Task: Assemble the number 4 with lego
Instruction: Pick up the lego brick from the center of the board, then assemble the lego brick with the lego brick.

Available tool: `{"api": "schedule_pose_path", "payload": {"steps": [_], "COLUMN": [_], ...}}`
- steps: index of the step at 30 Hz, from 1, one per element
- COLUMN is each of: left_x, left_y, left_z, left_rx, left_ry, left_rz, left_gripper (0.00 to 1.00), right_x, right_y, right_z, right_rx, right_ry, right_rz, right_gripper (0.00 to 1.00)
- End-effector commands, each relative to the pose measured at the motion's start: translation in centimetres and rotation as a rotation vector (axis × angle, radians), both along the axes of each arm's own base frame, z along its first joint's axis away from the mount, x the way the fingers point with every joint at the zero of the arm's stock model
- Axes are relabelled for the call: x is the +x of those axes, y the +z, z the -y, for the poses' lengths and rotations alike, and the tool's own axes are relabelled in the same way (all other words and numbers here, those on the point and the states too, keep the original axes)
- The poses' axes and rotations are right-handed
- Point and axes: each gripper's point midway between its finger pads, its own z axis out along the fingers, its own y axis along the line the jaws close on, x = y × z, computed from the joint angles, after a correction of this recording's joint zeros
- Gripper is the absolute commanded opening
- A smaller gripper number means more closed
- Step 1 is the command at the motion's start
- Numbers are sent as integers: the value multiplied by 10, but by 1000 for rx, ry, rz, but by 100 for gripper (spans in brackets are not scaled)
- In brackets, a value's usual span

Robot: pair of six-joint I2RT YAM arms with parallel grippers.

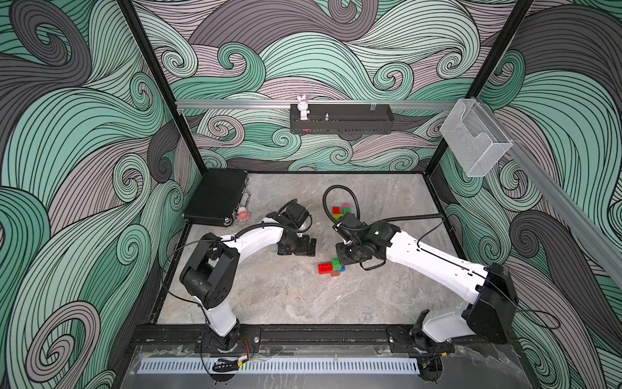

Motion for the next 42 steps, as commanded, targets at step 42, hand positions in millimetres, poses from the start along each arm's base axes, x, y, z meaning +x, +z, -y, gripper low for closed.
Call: {"api": "schedule_pose_path", "payload": {"steps": [42], "left_x": [-4], "left_y": [-7], "left_z": [1], "left_rx": [18], "left_ry": [-34], "left_rz": [-32], "left_gripper": [99], "right_x": [-2], "right_y": [-34], "right_z": [-9], "right_rx": [-126], "right_ry": [34], "right_rz": [-50], "right_gripper": [28]}}
